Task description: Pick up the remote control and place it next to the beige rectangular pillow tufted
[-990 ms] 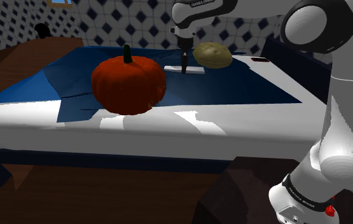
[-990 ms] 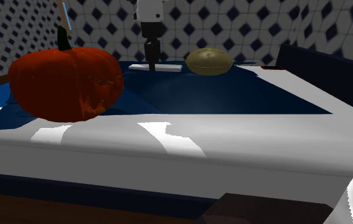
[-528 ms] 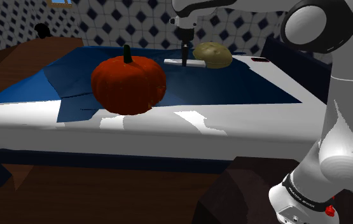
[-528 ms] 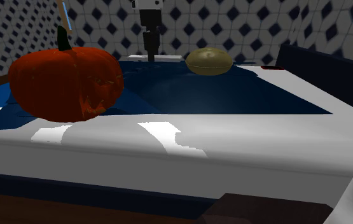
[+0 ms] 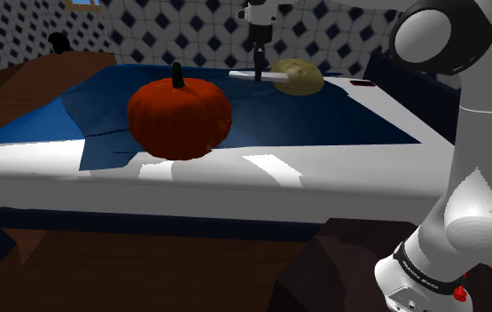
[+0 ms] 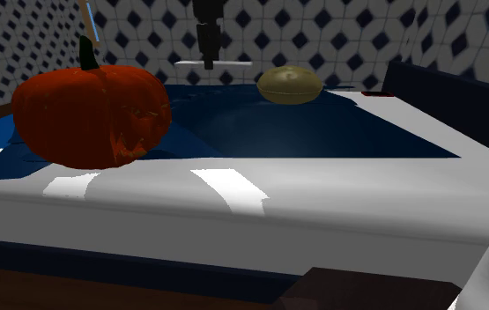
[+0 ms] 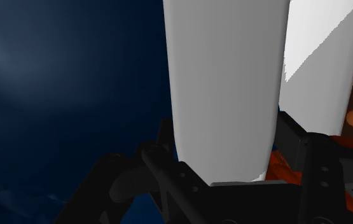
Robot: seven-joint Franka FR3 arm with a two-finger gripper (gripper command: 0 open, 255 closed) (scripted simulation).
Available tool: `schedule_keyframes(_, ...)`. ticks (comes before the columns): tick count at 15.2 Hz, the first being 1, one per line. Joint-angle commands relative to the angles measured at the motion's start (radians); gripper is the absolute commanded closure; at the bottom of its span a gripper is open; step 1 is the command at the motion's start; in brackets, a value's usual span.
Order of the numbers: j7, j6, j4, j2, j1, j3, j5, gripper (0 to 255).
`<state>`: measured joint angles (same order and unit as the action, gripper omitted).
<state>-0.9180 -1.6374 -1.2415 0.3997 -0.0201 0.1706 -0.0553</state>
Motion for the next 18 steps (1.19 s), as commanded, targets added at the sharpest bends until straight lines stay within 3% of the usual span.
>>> schedule_keyframes(1, -0.021, 0.018, 0.022, 0.004, 0.016, 0.006, -0.003, 255)
schedule_keyframes(10, -0.208, 0.020, 0.026, 0.008, 0.154, 0.059, -0.025, 255)
schedule_keyframes(18, -0.373, 0.067, 0.157, 0.096, 0.298, 0.098, -0.062, 255)
